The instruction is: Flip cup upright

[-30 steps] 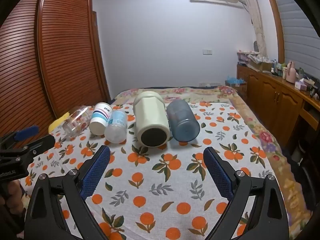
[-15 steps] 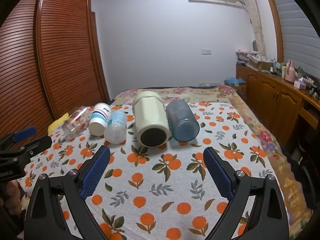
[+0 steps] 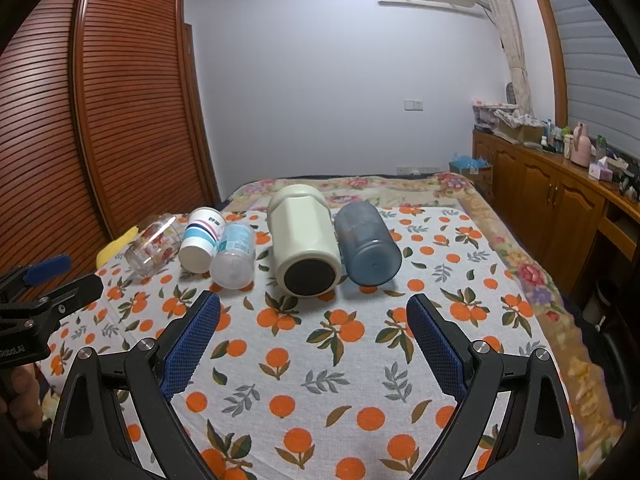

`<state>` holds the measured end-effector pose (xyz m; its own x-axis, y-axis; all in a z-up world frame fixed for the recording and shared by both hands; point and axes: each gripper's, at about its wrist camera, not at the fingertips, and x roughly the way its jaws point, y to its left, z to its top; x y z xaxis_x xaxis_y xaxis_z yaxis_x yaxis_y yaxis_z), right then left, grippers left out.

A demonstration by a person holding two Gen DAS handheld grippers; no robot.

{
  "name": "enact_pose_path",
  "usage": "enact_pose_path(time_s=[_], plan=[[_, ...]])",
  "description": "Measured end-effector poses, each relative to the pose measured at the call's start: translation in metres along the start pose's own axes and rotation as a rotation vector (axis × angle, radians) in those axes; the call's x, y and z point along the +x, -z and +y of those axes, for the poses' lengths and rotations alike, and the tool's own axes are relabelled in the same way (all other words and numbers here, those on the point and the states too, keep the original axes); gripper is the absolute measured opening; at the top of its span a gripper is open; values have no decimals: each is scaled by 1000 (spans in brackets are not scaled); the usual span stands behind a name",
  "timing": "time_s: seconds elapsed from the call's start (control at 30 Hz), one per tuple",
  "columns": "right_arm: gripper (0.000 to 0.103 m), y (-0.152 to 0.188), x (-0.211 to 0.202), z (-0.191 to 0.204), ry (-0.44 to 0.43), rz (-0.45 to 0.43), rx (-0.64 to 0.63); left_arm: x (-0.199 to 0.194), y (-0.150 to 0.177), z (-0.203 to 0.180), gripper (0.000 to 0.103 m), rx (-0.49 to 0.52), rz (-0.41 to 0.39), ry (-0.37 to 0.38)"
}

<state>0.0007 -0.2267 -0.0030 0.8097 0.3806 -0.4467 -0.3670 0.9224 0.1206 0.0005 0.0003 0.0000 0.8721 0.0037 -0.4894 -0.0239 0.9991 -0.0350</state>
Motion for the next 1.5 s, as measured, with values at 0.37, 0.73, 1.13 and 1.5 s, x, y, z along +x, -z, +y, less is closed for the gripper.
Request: enact_pose_path(time_s=[0.37,0.73,1.13,1.5], plan=[[96,0,0,1,-2,-1,-1,-4,3,5,91,0,-2,1],[96,-1,0,3,-1,-6,-2,-5,3,8,91,0,-2,1],[96,-1,0,4,-2,-8,-1,-9,1,7,91,1,-4,2],[96,-2,0,5,-3,-9,0,-13,1,8,91,1,-5,2]])
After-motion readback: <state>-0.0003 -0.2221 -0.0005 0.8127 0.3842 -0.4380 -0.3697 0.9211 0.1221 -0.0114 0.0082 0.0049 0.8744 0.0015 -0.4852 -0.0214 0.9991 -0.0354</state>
